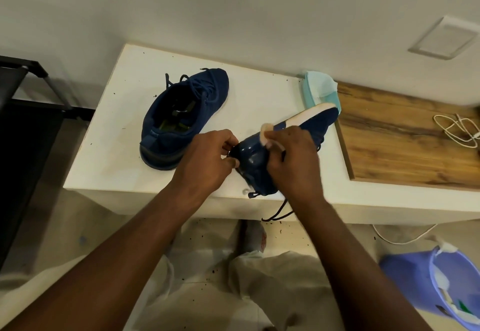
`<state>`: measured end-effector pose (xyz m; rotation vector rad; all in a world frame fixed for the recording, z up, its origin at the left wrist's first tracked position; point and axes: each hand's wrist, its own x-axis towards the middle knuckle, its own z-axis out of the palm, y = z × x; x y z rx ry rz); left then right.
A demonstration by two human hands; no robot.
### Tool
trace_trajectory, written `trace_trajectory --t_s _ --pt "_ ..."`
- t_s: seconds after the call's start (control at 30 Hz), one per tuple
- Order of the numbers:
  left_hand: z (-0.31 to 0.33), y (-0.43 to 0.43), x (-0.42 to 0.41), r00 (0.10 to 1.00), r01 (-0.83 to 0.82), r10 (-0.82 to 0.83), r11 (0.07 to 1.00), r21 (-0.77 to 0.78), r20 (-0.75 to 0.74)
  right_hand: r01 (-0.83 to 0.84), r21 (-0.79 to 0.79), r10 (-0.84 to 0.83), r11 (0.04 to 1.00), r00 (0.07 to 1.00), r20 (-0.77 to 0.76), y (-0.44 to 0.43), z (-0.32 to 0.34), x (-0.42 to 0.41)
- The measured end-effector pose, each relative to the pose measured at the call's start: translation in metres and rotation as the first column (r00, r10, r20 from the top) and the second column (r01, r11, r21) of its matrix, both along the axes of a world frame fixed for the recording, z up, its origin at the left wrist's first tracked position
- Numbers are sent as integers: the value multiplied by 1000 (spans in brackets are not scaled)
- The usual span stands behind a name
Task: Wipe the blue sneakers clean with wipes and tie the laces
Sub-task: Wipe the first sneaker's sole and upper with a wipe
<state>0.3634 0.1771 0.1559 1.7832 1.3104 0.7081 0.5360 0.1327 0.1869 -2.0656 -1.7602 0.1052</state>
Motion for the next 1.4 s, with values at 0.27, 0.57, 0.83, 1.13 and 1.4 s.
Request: trace_trajectory --t_s 0.27,0.57,0.83,1.13,1.4 --pt "1 1 0 1000 3 -3 1000 -9 12 9 16 -10 1000 1000 24 7 12 25" --pt "-2 3 1 999 14 -13 999 -36 31 -194 -111 192 975 981 -27 -4 14 7" --pt "-5 5 0 998 51 -49 997 -66 39 -74 -129 59 989 991 -120 -3 4 35" --pt "-5 7 0 999 35 -33 998 -54 38 -32 6 32 999 993 -111 5 9 45" --pt "-1 -14 38 976 211 -191 952 220 -109 -251 -28 238 967 942 -235 -6 9 24"
